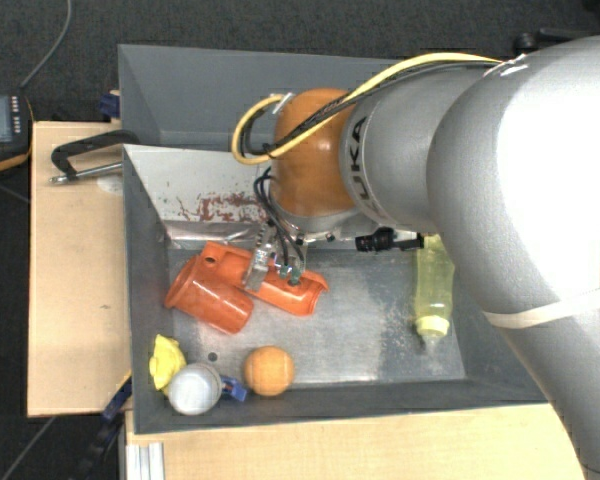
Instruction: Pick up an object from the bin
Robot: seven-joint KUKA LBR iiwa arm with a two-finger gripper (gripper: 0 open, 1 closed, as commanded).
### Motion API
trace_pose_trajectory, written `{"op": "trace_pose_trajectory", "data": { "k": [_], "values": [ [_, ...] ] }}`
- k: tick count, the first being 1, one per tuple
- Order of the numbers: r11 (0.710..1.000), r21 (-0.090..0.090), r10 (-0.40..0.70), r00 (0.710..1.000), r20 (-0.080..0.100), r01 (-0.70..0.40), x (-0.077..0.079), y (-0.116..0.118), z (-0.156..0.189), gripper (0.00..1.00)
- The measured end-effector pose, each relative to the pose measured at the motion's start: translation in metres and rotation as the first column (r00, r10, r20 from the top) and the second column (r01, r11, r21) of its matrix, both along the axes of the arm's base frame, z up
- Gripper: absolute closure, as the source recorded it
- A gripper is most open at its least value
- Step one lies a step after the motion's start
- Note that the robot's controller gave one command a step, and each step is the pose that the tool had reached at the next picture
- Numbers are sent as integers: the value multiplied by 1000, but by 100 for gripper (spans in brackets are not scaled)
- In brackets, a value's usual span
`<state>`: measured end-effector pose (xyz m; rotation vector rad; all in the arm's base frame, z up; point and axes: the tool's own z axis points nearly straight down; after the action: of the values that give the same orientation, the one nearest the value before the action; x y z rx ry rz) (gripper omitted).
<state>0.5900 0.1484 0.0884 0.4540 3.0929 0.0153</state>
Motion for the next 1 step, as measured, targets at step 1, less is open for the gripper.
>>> {"op": "trace_pose_trajectory", "data": {
  "k": [1],
  "values": [
    [1000,-4,17,1000,-11,-17,-6,-3,34,100]
  ]
}}
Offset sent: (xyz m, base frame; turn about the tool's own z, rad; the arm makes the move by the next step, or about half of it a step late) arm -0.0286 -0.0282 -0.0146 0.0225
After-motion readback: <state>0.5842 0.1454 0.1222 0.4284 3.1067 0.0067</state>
